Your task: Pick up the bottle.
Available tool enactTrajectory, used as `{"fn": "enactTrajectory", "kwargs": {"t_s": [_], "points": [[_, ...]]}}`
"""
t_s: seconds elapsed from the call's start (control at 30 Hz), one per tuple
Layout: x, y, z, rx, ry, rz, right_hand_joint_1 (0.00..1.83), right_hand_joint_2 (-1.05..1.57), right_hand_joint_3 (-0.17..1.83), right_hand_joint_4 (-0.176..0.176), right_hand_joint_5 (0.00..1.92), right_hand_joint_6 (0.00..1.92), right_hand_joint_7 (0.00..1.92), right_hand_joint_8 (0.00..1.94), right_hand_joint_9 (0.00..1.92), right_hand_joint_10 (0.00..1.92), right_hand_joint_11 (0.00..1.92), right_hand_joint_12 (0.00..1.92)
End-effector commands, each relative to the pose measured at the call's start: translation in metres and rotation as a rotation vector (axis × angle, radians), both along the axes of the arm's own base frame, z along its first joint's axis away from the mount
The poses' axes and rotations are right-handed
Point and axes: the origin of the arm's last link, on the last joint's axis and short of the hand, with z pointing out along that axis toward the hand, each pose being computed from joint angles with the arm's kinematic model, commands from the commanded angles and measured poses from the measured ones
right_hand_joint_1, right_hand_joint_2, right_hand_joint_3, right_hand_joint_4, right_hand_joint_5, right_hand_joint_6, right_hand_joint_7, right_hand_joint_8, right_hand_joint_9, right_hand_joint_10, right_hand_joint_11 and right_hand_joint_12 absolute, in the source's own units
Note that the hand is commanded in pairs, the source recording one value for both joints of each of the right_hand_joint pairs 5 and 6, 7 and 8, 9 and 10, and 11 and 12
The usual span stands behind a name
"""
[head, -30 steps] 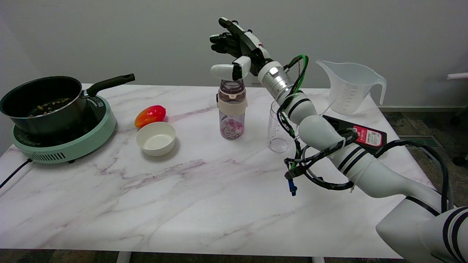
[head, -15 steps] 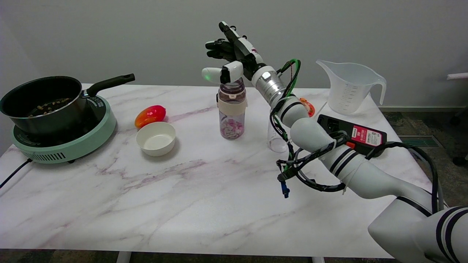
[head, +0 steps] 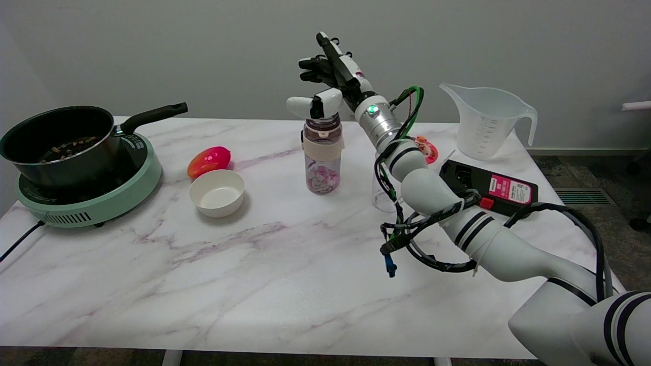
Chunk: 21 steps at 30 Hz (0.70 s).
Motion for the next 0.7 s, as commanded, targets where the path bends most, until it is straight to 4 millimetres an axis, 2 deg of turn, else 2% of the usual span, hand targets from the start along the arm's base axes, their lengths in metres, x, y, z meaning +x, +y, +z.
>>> {"fn": "enactTrajectory", "kwargs": {"t_s": [0.03,0.33,0.7], "points": [[-0.01,0.007,0.017,-0.141,0.053,0.001,1.21,-0.35,1.3,0.0,0.0,0.0,0.49,0.49,0.58,0.58,0.42,0.42],[-0.025,0.014,0.015,-0.136,0.049,-0.03,1.21,-0.39,1.34,0.0,0.0,0.0,0.5,0.5,0.58,0.58,0.42,0.42],[-0.029,0.017,0.008,-0.122,0.031,-0.037,1.22,-0.4,1.36,0.0,0.0,0.0,0.51,0.51,0.58,0.58,0.43,0.43]]}}
